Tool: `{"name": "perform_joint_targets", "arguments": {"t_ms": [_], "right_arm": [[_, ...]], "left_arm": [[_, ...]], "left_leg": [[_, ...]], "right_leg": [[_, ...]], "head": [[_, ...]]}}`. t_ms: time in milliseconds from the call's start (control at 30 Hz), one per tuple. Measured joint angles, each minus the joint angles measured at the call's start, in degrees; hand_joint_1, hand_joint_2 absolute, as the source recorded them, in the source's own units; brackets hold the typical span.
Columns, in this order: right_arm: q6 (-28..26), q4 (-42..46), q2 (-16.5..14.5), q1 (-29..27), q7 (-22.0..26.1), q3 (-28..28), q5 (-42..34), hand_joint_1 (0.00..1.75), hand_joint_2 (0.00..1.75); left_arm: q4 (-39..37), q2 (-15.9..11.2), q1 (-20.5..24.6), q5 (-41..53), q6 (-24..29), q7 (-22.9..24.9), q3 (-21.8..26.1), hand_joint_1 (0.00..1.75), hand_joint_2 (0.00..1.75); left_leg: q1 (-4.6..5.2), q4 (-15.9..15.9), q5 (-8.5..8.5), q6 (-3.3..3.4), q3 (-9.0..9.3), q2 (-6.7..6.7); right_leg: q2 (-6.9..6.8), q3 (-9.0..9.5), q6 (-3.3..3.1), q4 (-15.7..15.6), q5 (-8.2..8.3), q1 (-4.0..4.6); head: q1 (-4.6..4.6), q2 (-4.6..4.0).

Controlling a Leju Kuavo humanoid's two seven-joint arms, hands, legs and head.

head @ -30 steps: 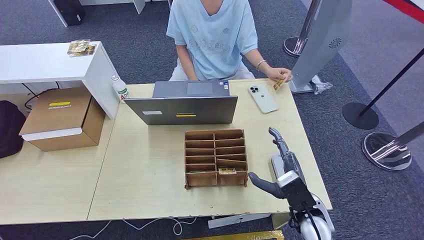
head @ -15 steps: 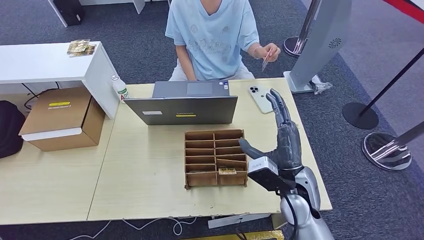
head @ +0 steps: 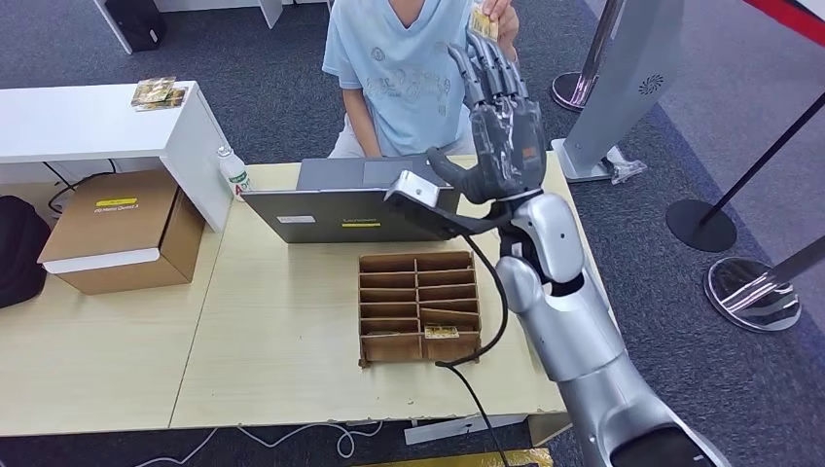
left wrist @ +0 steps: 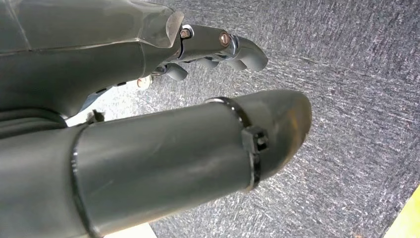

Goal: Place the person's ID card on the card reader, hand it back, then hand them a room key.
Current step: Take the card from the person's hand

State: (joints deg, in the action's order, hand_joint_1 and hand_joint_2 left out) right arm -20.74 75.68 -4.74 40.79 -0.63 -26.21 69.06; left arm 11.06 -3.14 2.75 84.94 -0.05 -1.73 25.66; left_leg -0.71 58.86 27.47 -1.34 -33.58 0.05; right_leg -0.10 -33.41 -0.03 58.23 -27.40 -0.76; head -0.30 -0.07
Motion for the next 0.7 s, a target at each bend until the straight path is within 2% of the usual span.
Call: {"name": "perform_joint_targets", "arguments": {"t_ms": [133, 233, 467, 700], "right_arm": [[1.1, -9.8, -2.9, 8.7, -3.2, -0.4, 4.3, 0.00, 1.75], [1.2, -15.6, -3.9, 12.6, -4.4, -0.5, 6.6, 0.00, 1.75], [2.8, -26.5, -5.0, 18.0, -6.6, -0.2, 8.9, 0.00, 1.75], [3.0, -34.0, -5.4, 20.8, -8.2, 0.8, 9.8, 0.00, 1.75]], "left_arm": [[0.0, 0.1, 0.0, 0.0, 0.5, 0.0, 0.0, 0.00, 0.00], [0.0, 0.1, 0.0, 0.0, 0.7, -0.1, -0.2, 0.00, 0.00], [0.0, 0.1, 0.1, 0.0, -0.2, -0.2, -1.1, 0.00, 0.00], [0.0, 0.0, 0.1, 0.0, -0.6, -0.2, -1.7, 0.00, 0.00]], "left_leg": [[-0.02, 0.0, -0.01, -0.01, 0.00, -0.04], [-0.01, 0.0, -0.01, -0.01, -0.02, -0.05], [0.02, 0.0, 0.00, -0.01, -0.04, -0.05], [0.01, 0.0, -0.01, -0.01, -0.03, -0.06]], "right_leg": [[-0.03, -0.01, 0.00, 0.0, -0.01, 0.01], [-0.05, -0.01, 0.00, 0.0, -0.01, 0.01], [-0.04, 0.00, 0.01, 0.0, 0.00, 0.00], [-0.04, -0.01, 0.01, 0.0, 0.01, 0.00]], "head": [[0.00, 0.00], [0.02, 0.00], [0.01, 0.00], [0.00, 0.00]]}}
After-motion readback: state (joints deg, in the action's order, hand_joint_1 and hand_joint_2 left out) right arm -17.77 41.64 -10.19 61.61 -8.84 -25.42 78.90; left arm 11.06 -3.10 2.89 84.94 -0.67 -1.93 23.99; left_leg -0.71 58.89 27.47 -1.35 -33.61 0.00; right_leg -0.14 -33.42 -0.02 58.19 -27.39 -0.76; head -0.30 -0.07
